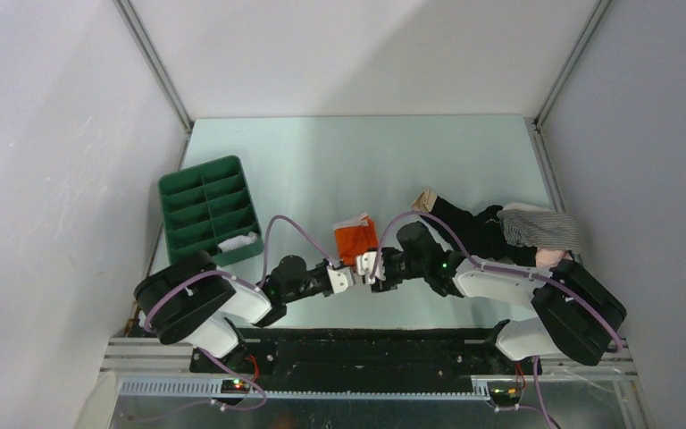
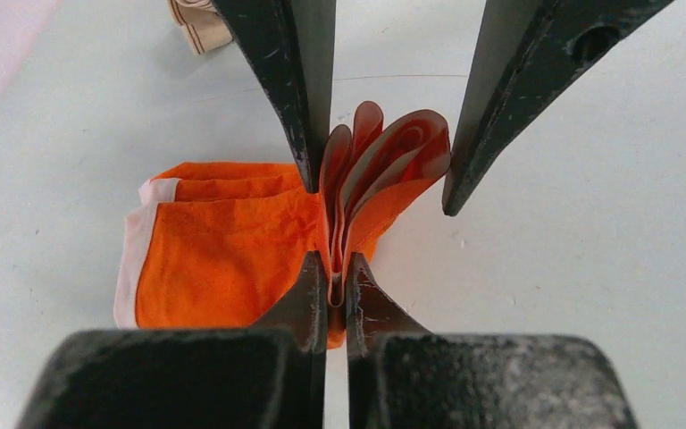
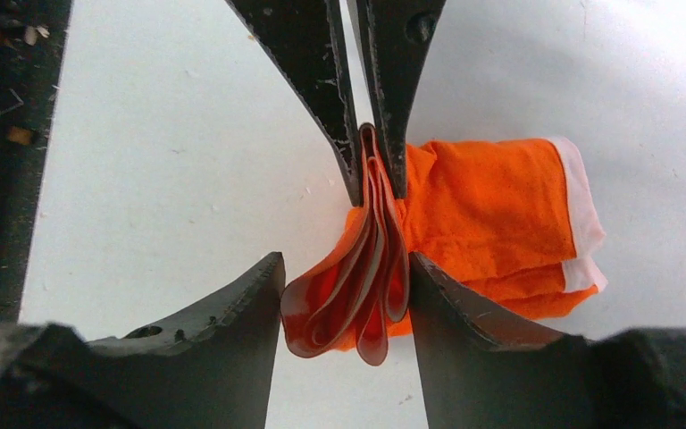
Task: Roll the underwear
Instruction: Roll the underwear to the center of the board.
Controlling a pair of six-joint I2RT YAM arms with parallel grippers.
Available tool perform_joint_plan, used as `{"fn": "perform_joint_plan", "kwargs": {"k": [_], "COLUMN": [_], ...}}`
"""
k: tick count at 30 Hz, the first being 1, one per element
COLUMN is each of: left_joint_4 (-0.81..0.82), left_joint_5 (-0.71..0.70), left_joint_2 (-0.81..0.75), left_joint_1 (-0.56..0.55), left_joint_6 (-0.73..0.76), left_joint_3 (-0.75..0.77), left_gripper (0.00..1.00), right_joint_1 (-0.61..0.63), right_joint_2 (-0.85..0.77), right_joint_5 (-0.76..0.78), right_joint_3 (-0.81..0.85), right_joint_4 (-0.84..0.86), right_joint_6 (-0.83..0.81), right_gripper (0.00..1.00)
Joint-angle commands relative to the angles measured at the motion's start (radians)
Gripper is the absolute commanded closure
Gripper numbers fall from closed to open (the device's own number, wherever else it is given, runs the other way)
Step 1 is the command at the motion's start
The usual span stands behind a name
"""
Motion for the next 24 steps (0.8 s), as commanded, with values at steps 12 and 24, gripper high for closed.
{"fn": "perform_joint_plan", "kwargs": {"k": [12, 24], "left_joint_4": [0.006, -0.304], "left_joint_5": [-0.028, -0.055], "left_joint_2": [-0.016, -0.167], "left_joint_1": [0.027, 0.033], "left_joint_6": [-0.094, -0.377], "left_joint_3": [0.017, 0.035], "left_gripper": [1.00, 1.00], "right_joint_1": [0.032, -0.098], "right_joint_2": [0.024, 0.152], "right_joint_5": [0.102, -0.188], "right_joint_3": [0.006, 0.154], "right_joint_4": [0.044, -0.227], "right_joint_6": [0.165, 0.515], "right_gripper": [0.67, 0.99]}}
